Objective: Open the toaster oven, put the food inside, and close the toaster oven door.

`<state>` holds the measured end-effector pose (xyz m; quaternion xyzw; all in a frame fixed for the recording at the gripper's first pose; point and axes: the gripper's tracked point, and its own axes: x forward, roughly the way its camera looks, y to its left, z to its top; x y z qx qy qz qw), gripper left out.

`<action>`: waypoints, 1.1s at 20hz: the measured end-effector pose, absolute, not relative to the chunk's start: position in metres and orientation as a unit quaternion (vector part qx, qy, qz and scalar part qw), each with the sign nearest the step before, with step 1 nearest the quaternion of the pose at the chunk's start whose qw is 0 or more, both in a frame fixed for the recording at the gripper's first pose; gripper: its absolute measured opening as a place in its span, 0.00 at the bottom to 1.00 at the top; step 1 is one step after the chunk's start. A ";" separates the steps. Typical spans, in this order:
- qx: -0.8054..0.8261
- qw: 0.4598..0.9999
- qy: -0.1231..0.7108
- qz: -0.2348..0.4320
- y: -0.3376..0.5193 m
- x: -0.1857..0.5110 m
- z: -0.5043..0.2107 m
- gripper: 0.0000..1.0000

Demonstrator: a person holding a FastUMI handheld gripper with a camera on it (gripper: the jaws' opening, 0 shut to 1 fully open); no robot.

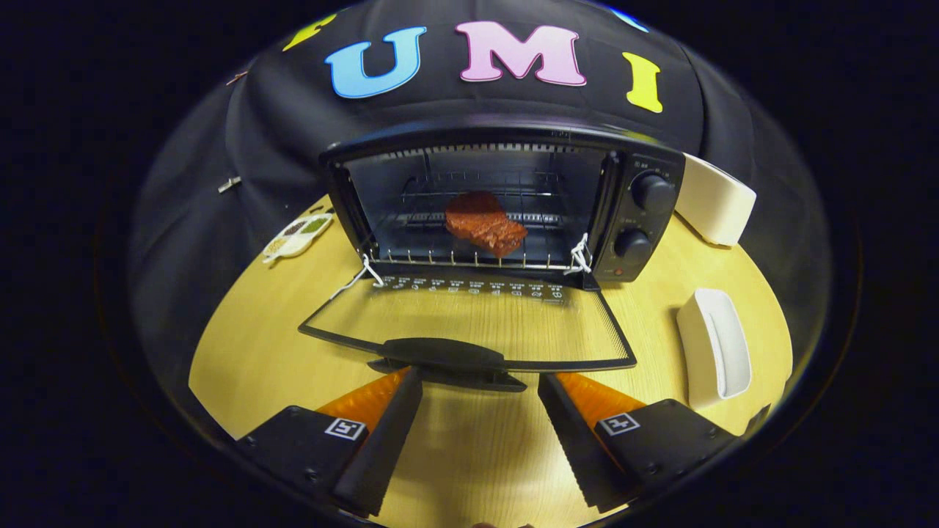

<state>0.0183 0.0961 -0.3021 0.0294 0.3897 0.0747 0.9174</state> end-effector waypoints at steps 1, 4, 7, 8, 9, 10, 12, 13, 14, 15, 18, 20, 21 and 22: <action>0.028 0.924 0.374 0.079 0.096 0.026 -0.288 0.99; 0.019 0.937 0.336 0.088 0.094 0.053 -0.251 0.99; 0.003 0.951 0.297 0.089 0.090 0.091 -0.217 0.99; -0.004 0.954 0.285 0.091 0.090 0.103 -0.205 0.99; -0.005 0.958 0.271 0.092 0.090 0.113 -0.191 0.99; -0.003 0.963 0.254 0.094 0.090 0.121 -0.173 0.99; -0.001 0.971 0.222 0.094 0.086 0.130 -0.141 0.99; -0.001 0.974 0.207 0.094 0.084 0.133 -0.124 0.98; -0.002 0.977 0.191 0.095 0.080 0.134 -0.106 0.99; -0.006 0.980 0.174 0.094 0.074 0.134 -0.087 0.99; -0.030 0.988 0.125 0.086 0.052 0.128 -0.034 1.00; -0.058 0.991 0.104 0.056 0.023 0.116 -0.006 0.98; -0.058 0.993 0.097 0.046 0.013 0.108 0.004 0.98; -0.046 0.994 0.095 0.040 0.008 0.098 0.009 0.98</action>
